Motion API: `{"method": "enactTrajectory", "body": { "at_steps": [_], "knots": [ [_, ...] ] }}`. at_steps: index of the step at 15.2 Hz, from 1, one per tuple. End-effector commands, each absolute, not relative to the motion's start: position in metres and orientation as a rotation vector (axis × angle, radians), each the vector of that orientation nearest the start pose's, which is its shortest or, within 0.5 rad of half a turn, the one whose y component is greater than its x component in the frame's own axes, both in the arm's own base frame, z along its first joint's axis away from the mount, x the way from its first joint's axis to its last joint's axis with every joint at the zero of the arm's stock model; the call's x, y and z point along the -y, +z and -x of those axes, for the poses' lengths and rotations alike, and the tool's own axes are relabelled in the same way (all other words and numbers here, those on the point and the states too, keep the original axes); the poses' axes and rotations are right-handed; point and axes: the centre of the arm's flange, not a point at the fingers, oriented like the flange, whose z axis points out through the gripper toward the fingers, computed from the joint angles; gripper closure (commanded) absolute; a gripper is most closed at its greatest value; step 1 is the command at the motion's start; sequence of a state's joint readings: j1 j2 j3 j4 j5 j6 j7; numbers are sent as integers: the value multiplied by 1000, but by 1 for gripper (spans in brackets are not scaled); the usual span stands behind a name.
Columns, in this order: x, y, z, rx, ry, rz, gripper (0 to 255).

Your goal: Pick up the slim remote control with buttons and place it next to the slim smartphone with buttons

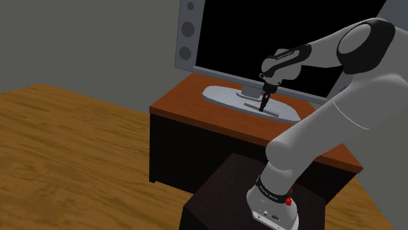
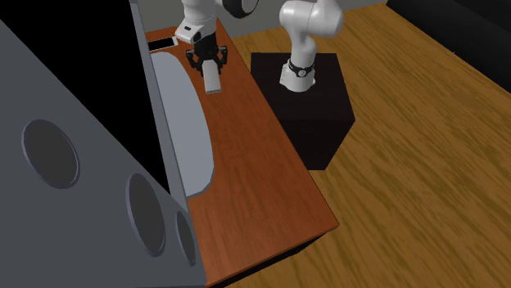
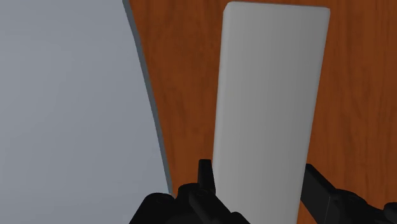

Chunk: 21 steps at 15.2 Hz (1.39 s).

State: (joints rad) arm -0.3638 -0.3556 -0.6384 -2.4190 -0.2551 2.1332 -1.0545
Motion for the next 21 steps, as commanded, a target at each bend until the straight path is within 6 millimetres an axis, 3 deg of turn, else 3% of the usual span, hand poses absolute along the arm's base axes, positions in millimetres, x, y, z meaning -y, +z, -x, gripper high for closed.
{"method": "enactTrajectory", "body": {
  "at_steps": [1,21],
  "knots": [
    [391,416,-203,345,-5,3143,255],
    [461,417,51,345,-5,3143,255]
  ]
}}
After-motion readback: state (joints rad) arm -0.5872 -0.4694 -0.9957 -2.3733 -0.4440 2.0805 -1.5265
